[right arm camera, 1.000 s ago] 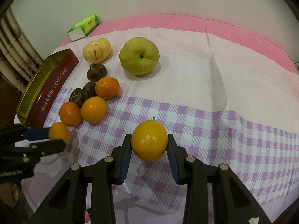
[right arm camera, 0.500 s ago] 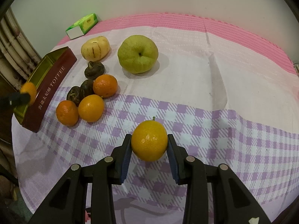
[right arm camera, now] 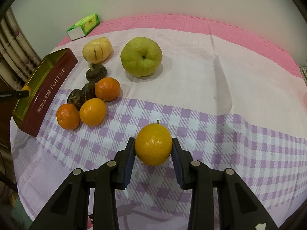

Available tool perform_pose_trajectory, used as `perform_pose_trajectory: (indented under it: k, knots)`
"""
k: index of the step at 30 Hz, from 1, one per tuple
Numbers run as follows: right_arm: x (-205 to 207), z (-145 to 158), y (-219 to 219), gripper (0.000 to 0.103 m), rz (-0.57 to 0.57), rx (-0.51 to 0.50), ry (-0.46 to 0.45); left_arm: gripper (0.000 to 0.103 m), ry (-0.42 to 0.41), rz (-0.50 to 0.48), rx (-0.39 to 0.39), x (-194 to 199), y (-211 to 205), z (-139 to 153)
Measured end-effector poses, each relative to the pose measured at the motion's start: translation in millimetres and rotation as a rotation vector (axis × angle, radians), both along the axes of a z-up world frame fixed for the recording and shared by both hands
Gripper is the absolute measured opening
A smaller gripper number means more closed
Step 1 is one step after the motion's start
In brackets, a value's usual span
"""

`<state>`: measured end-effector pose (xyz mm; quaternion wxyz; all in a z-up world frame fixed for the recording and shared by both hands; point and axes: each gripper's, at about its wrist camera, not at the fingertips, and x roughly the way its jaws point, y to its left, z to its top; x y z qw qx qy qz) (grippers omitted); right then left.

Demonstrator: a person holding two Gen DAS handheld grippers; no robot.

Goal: Organize fruits
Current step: 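Carry the held orange into the gold tin and open the left gripper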

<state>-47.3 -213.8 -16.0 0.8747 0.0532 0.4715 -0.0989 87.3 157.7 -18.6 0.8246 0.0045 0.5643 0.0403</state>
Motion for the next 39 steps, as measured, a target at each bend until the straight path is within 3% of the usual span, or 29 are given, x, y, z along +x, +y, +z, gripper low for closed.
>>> perform_pose_trajectory:
  k: [15, 32, 39]
  knots:
    - [-0.5, 3.6, 0.0, 0.034, -0.018, -0.015, -0.008, 0.042, 0.043, 0.017, 0.019, 2.7, 6.7, -20.4]
    - [0.7, 13.5, 2.1, 0.034, -0.019, -0.029, -0.031, 0.043, 0.05, 0.013, 0.044, 1.6, 6.2, -22.6]
    - [9.3, 25.6, 11.2, 0.034, 0.014, -0.044, -0.048, 0.05, 0.027, 0.011, 0.042, -2.3, 2.5, -16.7]
